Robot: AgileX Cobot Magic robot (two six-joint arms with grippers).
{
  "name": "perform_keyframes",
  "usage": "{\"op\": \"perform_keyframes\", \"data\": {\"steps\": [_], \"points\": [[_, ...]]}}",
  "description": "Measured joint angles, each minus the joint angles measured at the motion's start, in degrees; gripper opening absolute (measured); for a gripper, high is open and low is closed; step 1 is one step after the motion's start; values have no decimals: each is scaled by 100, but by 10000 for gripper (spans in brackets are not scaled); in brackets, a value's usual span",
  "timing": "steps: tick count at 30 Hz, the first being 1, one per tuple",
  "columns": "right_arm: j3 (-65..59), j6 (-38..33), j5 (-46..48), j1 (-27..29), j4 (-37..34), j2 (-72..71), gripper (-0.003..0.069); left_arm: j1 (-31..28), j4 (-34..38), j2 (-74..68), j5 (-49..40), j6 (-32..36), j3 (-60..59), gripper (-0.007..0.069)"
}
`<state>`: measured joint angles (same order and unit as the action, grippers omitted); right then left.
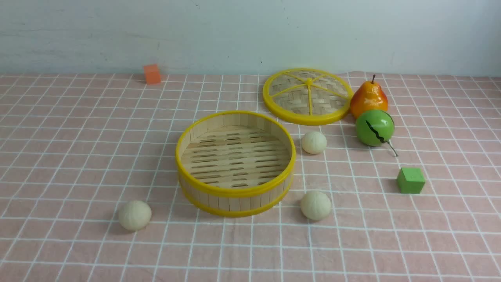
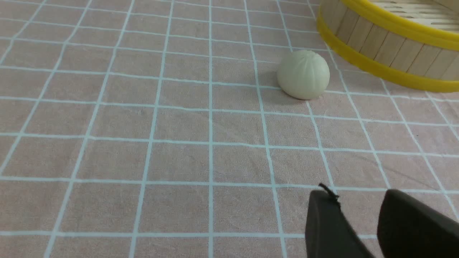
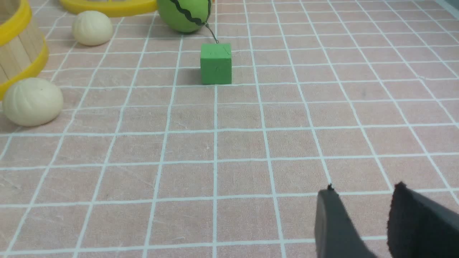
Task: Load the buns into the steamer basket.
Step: Use the left arm to grab a steamed stuffed bun
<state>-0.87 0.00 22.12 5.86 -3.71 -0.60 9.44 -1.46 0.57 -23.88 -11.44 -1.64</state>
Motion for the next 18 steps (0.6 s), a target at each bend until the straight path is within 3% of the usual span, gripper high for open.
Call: {"op": "perform_keyframes", "data": {"steps": [18], "points": [[0, 0, 0, 0, 0, 0, 239, 0, -170, 0, 0, 0, 0, 228]]}}
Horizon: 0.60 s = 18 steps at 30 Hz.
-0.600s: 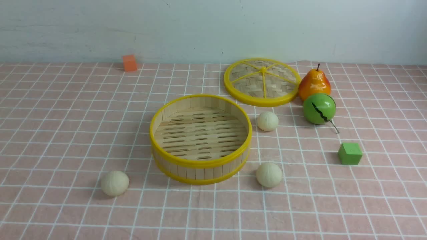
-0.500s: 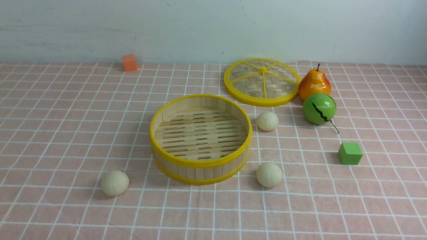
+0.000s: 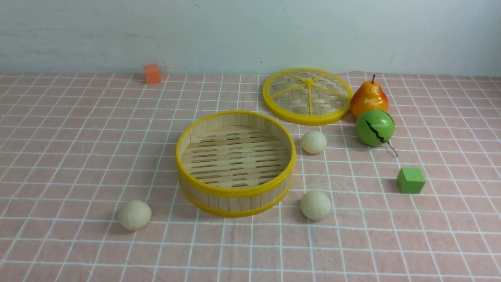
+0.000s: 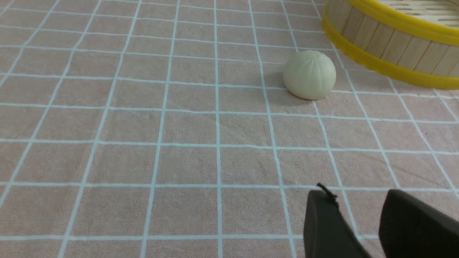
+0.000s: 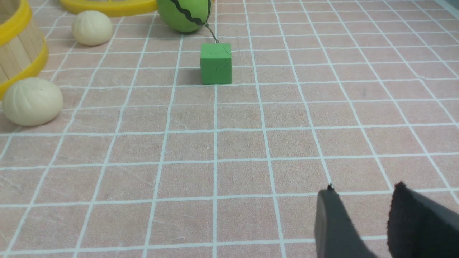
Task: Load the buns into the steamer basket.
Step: Use the left arm to grab a steamed stuffed bun
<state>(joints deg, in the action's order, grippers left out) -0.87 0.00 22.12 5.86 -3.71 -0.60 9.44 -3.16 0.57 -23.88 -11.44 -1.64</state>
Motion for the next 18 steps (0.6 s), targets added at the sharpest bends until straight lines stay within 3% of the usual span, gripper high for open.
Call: {"op": "perform_keyframes", "data": {"steps": [18], "points": [[0, 0, 0, 0, 0, 0, 239, 0, 22, 0, 401, -24, 0, 235]]}}
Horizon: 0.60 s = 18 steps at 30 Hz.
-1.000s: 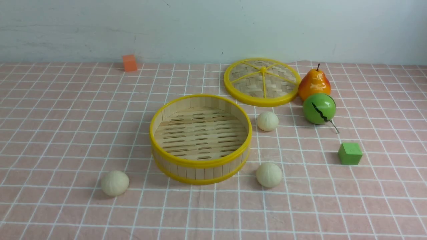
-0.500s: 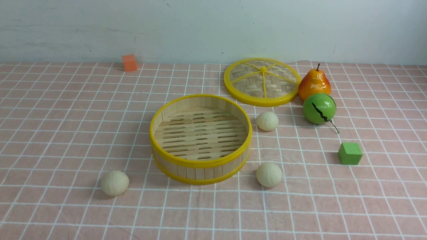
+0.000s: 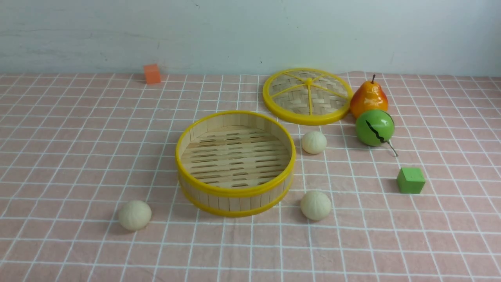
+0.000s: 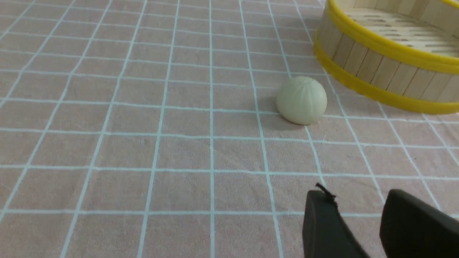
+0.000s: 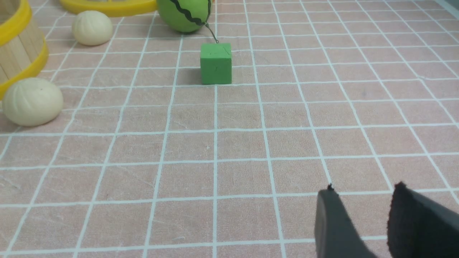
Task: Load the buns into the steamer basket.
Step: Use the left arm to grab a steamed stuffed bun
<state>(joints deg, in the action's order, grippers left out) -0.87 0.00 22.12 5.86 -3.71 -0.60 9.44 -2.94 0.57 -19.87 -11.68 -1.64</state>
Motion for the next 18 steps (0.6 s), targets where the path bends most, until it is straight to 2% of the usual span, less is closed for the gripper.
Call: {"op": "perform_keyframes", "data": {"steps": [6, 7, 8, 9, 14, 15, 18], "points": [[-22, 0, -188, 0, 0, 0, 239, 0, 5, 0, 583, 0, -11, 235], [-56, 0, -483, 0, 0, 0, 239, 0, 11, 0, 1065, 0, -15, 235], [-56, 0, -483, 0, 0, 0, 239, 0, 11, 0, 1135, 0, -15, 235], [-62, 0, -1101, 0, 0, 0, 239, 0, 16, 0, 1824, 0, -15, 237], [-62, 215, -3094, 0, -2, 0, 239, 0, -8, 0, 3606, -1, -15, 237], [-62, 215, -3094, 0, -2, 0, 239, 0, -8, 0, 3676, -1, -15, 237], [-62, 1052, -4485, 0, -14, 0, 239, 0, 68, 0, 4967, -291, -15, 237]]}}
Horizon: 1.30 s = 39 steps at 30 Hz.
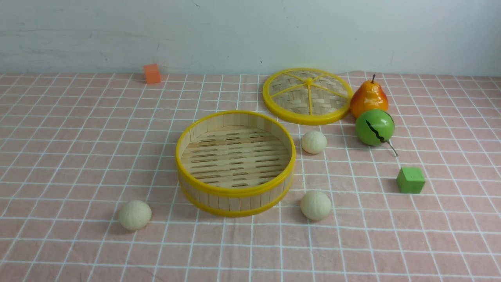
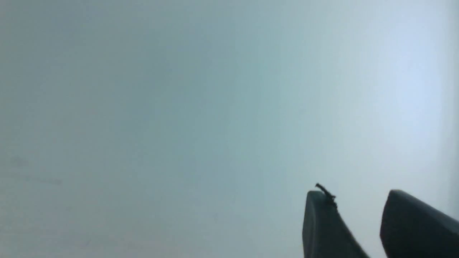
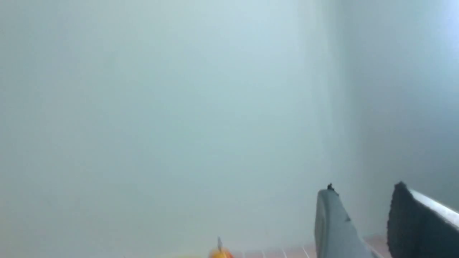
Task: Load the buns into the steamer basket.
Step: Use the left arm to grab a steamed stuffed bun
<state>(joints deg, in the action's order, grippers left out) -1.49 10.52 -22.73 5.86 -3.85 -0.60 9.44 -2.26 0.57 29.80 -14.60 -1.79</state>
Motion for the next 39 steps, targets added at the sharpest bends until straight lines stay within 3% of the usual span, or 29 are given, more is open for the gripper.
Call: {"op": "perform_keyframes", "data": {"steps": [4, 5, 8, 11, 13, 15, 16, 21, 23, 27, 33, 36, 39], "points": [[0, 813, -514, 0, 6, 0, 239, 0, 226, 5, 691, -854, 0, 236], [0, 1215, -547, 0, 11, 0, 225, 0, 290, 5, 491, -1290, 146, 217], [151, 1337, -168, 0, 198, 0, 168, 0, 226, -16, -569, -1534, 814, 128], [487, 1331, 676, 0, 692, 44, 23, 0, -67, -581, -1747, -1287, 1867, -14], [802, 1331, 1414, 0, 1090, 217, -14, 0, -167, -1243, -2218, -977, 2392, -14], [987, 1331, 1766, 0, 1279, 356, -15, 0, -189, -1616, -2368, -837, 2606, -14], [1381, 1331, 2721, 0, 1572, 706, -12, 0, -202, -2409, -2664, -711, 2958, -14], [2246, 1228, 4712, 0, 1782, 1852, -6, 0, -108, -4343, -3940, -843, 3832, -14], [2439, 1035, 5184, 0, 1714, 2237, -5, 0, -32, -4723, -4352, -848, 4040, -14], [2978, -410, 6487, -126, 773, 3654, -3, 0, 464, -6212, -5735, -467, 4914, -14], [3197, -2137, 6552, -566, -864, 4888, -2, 0, 1226, -7655, -6835, 146, 5620, -4], [3255, -3007, 6531, -905, -1486, 5575, -2, 0, 1265, -8279, -7086, 275, 5879, 86], [3274, -3246, 6427, -1079, -1628, 5859, -2, 0, 1236, -8510, -7099, 367, 5992, 169]]}}
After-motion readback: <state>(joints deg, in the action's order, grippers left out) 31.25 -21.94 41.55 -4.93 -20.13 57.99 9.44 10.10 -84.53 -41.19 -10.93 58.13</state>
